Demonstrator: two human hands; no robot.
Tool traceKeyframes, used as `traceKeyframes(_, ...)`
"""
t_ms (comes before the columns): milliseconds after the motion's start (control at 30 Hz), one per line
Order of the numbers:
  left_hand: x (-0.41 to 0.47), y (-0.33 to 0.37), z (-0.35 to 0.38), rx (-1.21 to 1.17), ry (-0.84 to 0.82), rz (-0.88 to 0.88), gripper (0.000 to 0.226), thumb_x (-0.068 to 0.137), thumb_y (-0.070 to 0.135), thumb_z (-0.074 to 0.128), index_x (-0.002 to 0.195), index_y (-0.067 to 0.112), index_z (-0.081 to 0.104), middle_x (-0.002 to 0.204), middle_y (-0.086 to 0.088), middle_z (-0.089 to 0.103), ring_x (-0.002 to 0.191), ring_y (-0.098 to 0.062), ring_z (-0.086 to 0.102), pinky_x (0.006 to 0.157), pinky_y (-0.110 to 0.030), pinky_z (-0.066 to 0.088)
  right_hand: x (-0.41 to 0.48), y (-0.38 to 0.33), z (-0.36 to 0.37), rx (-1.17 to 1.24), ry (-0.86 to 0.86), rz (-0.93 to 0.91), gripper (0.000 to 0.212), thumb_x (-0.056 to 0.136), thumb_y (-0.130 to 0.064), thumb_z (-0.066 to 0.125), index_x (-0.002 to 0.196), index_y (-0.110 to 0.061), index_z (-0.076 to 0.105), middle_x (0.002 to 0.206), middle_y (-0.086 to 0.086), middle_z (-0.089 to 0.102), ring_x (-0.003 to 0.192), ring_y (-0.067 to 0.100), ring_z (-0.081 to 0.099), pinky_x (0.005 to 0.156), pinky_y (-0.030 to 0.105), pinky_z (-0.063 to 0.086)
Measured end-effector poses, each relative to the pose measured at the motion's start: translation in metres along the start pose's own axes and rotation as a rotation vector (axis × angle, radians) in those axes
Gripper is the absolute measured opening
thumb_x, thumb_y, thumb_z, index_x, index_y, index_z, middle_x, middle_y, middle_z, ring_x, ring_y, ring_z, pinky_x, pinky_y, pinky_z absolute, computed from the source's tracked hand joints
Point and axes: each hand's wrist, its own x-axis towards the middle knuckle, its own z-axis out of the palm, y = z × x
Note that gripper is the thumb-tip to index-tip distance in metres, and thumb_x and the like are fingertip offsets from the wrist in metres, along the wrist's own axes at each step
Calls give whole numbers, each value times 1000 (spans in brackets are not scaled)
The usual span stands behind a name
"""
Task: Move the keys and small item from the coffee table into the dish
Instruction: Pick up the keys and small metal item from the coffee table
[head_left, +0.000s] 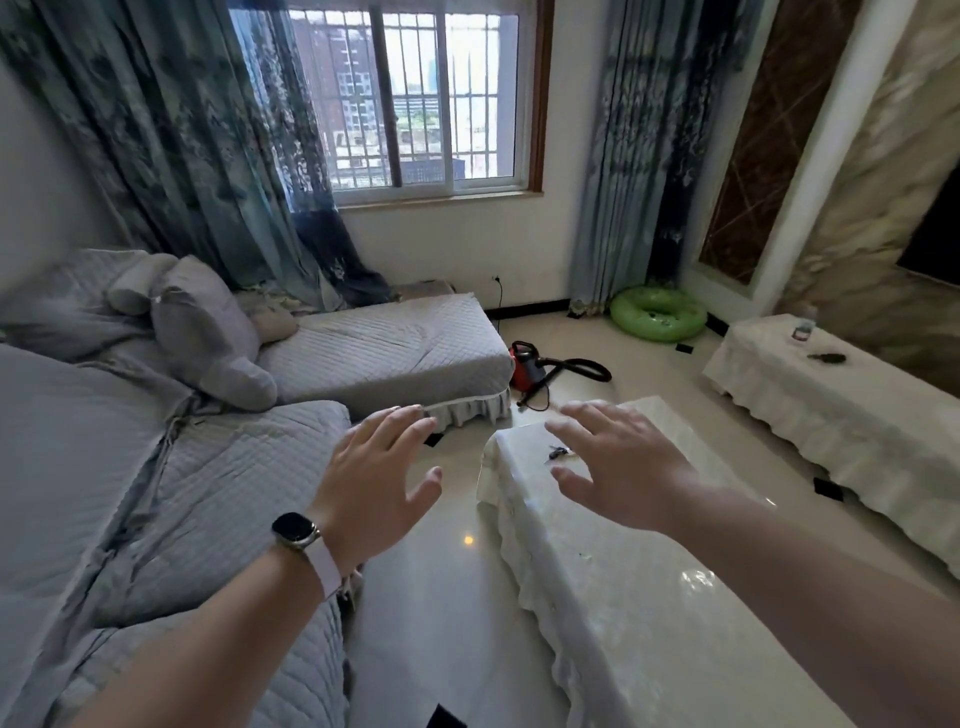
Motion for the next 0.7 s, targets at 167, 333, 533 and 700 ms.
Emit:
traceKeyframes(167,73,-79,38,-77,-51,50,57,81,43,50,125,10,63,136,-12,60,127,-35,52,101,-54,43,82,5,37,-8,-41,96,56,89,-48,48,138,-22,41,147,6,41,135,26,34,106,41,26)
traceKeyframes(333,150,-147,66,-105,-41,130,56,80,44,52,125,11,62,135,-12,60,126,-36,52,101,-54,43,149,17,52,-37,-61,196,55,88,-48,51,136,-21,45,145,7,44,132,27,37,106,42,28)
traceKeyframes(533,229,-170,104,-135,-66,245,56,83,44,53,130,15,59,140,-7,57,130,-30,48,106,-48,36,189,46,70,-63,-82,297,57,88,-50,49,138,-23,41,147,4,40,136,24,31,109,41,24)
traceKeyframes(700,296,-174,147,-135,-86,309,57,84,45,54,133,18,57,142,-5,56,132,-27,45,109,-45,31,216,91,92,-79,-74,364,57,87,-51,49,135,-22,44,145,6,44,133,26,36,107,42,26)
